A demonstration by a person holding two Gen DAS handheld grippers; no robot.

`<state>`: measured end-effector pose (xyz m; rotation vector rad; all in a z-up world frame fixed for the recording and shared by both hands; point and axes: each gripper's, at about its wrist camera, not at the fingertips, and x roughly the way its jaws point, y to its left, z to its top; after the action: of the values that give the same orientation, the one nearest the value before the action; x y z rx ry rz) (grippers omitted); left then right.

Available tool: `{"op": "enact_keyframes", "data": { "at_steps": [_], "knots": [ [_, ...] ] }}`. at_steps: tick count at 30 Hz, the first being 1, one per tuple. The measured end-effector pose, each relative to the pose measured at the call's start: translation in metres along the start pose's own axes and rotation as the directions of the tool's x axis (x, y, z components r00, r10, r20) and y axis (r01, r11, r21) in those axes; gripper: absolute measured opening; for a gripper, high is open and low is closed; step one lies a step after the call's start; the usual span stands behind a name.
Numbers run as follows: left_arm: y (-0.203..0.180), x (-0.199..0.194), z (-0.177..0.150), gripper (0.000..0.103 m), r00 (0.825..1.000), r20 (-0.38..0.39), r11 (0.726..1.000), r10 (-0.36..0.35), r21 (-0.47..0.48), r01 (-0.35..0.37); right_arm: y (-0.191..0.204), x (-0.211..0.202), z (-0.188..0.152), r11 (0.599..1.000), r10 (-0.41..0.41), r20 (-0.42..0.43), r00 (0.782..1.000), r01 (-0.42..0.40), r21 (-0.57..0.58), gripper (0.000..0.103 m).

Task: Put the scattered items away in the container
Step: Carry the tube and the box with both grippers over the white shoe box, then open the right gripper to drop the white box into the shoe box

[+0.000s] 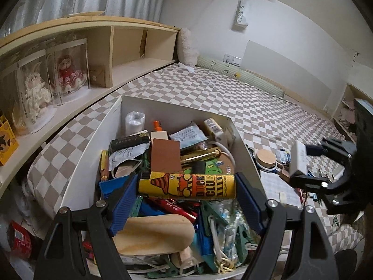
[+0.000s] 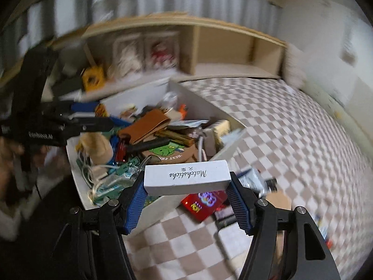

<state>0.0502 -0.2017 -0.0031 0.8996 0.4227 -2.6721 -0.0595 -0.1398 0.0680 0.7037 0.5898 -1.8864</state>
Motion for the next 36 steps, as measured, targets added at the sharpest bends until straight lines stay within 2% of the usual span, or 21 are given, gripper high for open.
{"op": "enact_keyframes", "data": {
  "at_steps": [3, 8, 13, 19, 25, 36],
  "knots": [
    [0.001, 0.000, 0.000, 0.081, 1.000, -0.002, 1.000, 0.010, -0.005, -0.010, 0.006, 0.017, 0.011, 0.992, 0.027, -0.052, 0.998, -0.033, -0.120, 0.067],
    [-0.001, 0.002, 0.002, 0.081, 1.000, -0.014, 1.000, 0.026, -0.008, -0.026, 0.018, 0.040, 0.020, 0.947, 0.072, -0.134, 0.988, -0.110, -0.302, 0.067],
    [-0.004, 0.000, 0.005, 0.081, 1.000, 0.004, 0.999, 0.025, -0.025, -0.025, 0.018, 0.052, 0.023, 0.900, 0.096, -0.209, 0.973, -0.175, -0.401, 0.067],
    [-0.003, -0.007, 0.007, 0.081, 0.999, 0.042, 0.999, 0.015, -0.044, -0.014, 0.012, 0.066, 0.029, 0.877, 0.084, -0.268, 0.960, -0.199, -0.437, 0.067],
    [0.004, -0.008, 0.007, 0.081, 0.999, 0.033, 0.999, 0.027, -0.038, -0.026, 0.017, 0.084, 0.033, 0.862, 0.042, -0.323, 0.946, -0.198, -0.468, 0.067],
    [0.022, -0.011, 0.012, 0.081, 1.000, 0.024, 0.996, 0.015, -0.086, -0.013, 0.018, 0.083, 0.033, 0.856, 0.048, -0.373, 0.926, -0.231, -0.463, 0.067]
  ]
}}
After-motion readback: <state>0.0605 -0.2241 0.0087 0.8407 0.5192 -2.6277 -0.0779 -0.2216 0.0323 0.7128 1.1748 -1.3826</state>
